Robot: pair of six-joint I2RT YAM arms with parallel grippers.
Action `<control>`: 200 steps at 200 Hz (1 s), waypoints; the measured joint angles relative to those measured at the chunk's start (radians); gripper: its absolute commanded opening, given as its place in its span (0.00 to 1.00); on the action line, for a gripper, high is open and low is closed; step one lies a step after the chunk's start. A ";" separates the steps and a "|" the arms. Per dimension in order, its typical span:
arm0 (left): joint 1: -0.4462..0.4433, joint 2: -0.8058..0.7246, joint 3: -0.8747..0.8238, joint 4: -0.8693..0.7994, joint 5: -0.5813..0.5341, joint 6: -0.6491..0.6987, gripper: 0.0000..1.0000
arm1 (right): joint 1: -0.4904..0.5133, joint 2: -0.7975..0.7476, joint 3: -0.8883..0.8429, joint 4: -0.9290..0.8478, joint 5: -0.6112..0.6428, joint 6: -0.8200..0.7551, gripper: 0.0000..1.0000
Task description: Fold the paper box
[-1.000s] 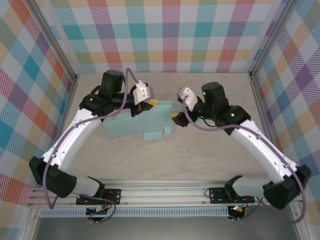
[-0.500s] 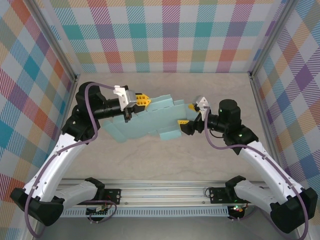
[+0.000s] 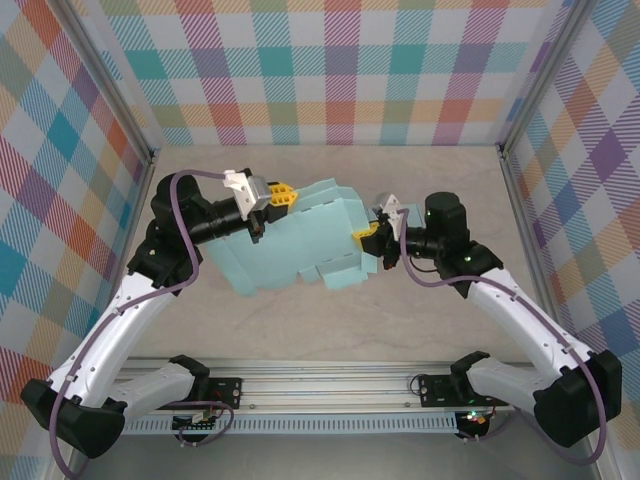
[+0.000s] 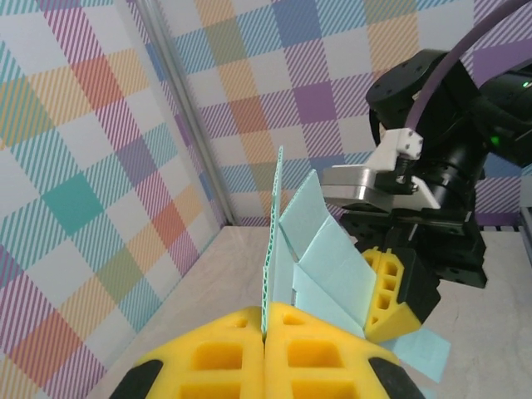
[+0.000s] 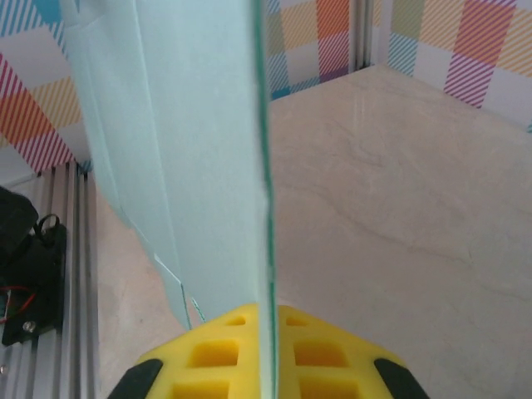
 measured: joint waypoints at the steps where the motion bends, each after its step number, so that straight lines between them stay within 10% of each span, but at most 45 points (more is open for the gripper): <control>1: 0.000 0.000 0.000 -0.001 -0.001 0.000 0.21 | 0.000 0.000 0.002 -0.004 0.000 0.000 0.00; 40: 0.007 -0.001 0.032 -0.116 -0.070 0.060 0.62 | 0.001 0.040 0.195 -0.231 0.013 -0.085 0.00; 146: 0.022 0.191 0.326 -0.505 -0.097 0.324 0.63 | 0.066 0.275 0.636 -0.826 0.116 -0.252 0.00; 200: 0.022 0.224 0.321 -0.533 -0.121 0.360 0.43 | 0.077 0.344 0.731 -0.953 0.144 -0.291 0.00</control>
